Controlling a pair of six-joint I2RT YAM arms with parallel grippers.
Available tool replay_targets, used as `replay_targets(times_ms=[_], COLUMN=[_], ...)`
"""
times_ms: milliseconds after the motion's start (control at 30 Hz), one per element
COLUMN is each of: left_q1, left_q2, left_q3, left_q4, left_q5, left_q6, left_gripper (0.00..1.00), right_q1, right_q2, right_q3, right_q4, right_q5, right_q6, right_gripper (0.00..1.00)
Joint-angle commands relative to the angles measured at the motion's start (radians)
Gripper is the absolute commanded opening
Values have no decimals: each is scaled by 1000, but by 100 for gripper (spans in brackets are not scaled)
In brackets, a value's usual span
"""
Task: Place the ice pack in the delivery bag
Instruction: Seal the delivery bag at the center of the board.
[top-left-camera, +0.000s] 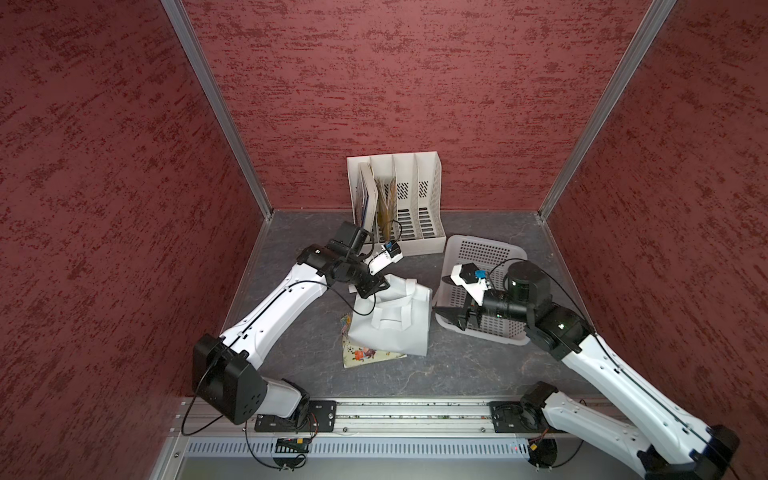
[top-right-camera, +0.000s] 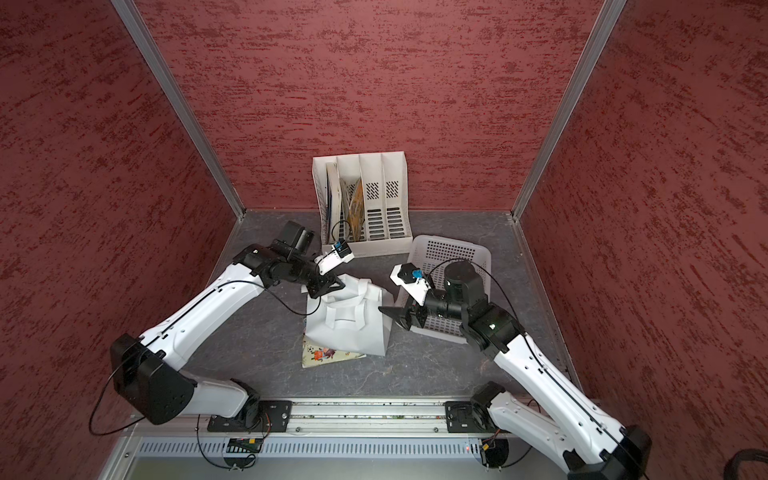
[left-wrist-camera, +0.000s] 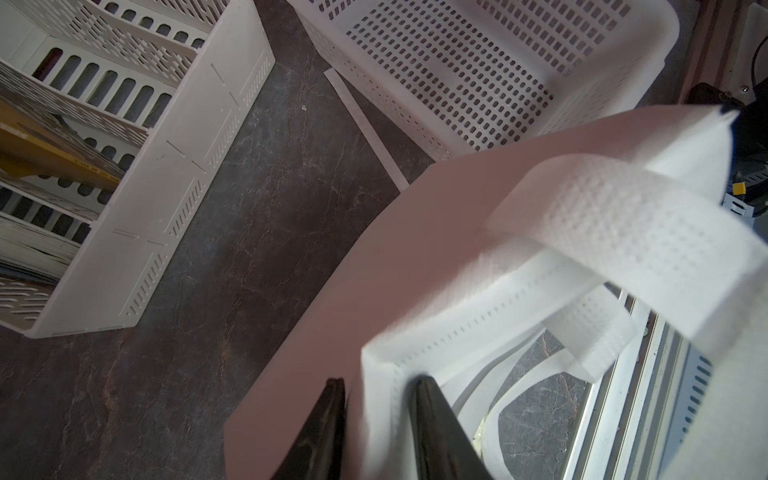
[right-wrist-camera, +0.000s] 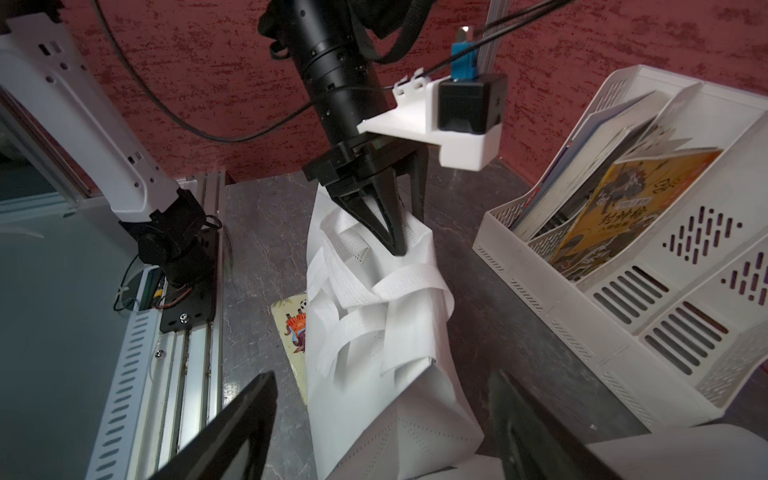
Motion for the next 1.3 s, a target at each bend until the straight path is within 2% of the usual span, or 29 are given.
replay_targets(times_ms=[0,133,200,500,667,767,833,867,900,967,1100,1267], left_q1=[-11,-25,-32,-53,-63,-67,-66,-65,-62,-52,21,217], left_q2=[-2,-2,-4,-13,-11,-12,-17,-22,-26,-41,-90,-259], left_q3=[-25,-21,-23,-39,-37,-36,-37,-37,-37,-35,-34,-60], left_q4=[-10,-17,-21,-28,-28,-28,-29,-30,-35,-44,-62,34], left_q5=[-31,-59,-73,-100,-105,-111,-119,-121,-121,-115,-19,302], left_q6=[-18,-43,-54,-92,-95,-96,-95,-90,-87,-72,-51,-113], left_gripper=[32,32,32,32,32,32,32,32,33,37,57,88], right_q1=[7,33,48,61,64,64,64,63,63,63,52,38], right_q2=[118,212,259,388,418,420,407,396,383,356,307,266], right_q3=[55,110,145,235,266,270,257,247,228,196,129,59], right_q4=[-65,-73,-106,-184,-195,-210,-218,-218,-215,-198,-145,-71], right_q5=[86,103,101,92,73,58,55,52,52,62,56,42], right_q6=[135,69,26,-45,-46,-47,-57,-62,-69,-77,-86,-79], right_gripper=[90,92,89,63,43,25,7,2,0,0,0,0])
